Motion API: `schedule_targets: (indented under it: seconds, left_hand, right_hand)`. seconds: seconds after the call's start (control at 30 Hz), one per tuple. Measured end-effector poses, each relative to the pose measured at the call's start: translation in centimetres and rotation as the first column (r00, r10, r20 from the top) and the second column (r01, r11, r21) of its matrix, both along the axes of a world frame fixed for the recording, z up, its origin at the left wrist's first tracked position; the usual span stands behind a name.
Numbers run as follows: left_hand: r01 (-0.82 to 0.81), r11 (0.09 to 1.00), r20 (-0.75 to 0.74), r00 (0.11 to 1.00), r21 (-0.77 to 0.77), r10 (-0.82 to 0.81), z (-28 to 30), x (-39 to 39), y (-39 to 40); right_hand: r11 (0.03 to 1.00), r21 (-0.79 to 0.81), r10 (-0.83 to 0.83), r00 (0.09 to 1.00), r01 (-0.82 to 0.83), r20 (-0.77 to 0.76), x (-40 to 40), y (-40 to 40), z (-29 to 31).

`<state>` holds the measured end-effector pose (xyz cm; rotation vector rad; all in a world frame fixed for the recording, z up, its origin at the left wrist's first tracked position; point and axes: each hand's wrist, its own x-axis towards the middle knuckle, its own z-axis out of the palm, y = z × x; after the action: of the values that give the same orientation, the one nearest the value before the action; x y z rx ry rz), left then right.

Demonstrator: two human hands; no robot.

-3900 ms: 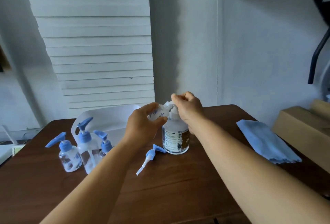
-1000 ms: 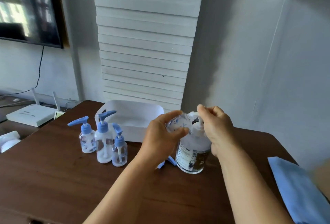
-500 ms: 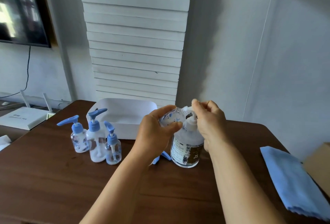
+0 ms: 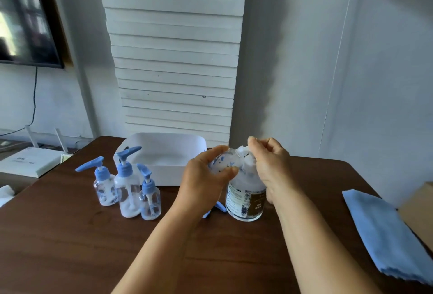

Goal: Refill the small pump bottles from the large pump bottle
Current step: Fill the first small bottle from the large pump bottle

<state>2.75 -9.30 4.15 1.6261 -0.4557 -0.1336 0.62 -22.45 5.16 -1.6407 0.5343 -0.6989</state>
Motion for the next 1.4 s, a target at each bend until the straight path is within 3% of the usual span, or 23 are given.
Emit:
schedule_targets:
  seconds: [0.2, 0.43, 0.6, 0.77, 0.97, 1.13, 1.4]
  left_hand:
    - [-0.005, 1.0, 0.069, 0.998, -0.006, 0.006, 0.6, 0.3, 0.0]
    - [0.002, 1.0, 0.023, 1.0, 0.009, -0.002, -0.2, 0.2, 0.0]
    - [-0.031, 0.999, 0.125, 0.992, 0.033, 0.027, 0.7, 0.6, -0.1]
    - [-0.021, 0.999, 0.075, 0.997, 0.049, 0.017, 0.0, 0.4, -0.1]
    - [-0.036, 0.999, 0.127, 0.991, 0.041, 0.03, 1.0, 0.6, -0.1]
    - [0.003, 1.0, 0.041, 0.999, 0.006, -0.003, 0.0, 0.1, -0.1]
    - [-0.029, 1.0, 0.108, 0.994, 0.009, 0.028, 0.7, 0.2, -0.2]
  right_hand:
    - [0.99, -0.139, -0.027, 0.998, 0.02, -0.05, 0.3, -0.5, 1.8]
    - [0.997, -0.076, -0.015, 0.999, 0.012, -0.044, -0.1, -0.3, 0.2]
    - [0.993, -0.119, -0.005, 1.0, 0.002, -0.027, -0.1, -0.7, 1.6]
    - [0.997, -0.076, -0.034, 0.999, 0.032, -0.022, 0.3, -0.4, -0.5]
    - [0.994, -0.105, 0.005, 0.999, -0.009, -0.042, 0.1, -0.6, 1.7]
    - [0.999, -0.054, -0.009, 1.0, 0.009, 0.003, 0.0, -0.2, -0.2]
    - [0.992, -0.127, 0.014, 1.0, -0.015, -0.008, -0.1, -0.8, 1.3]
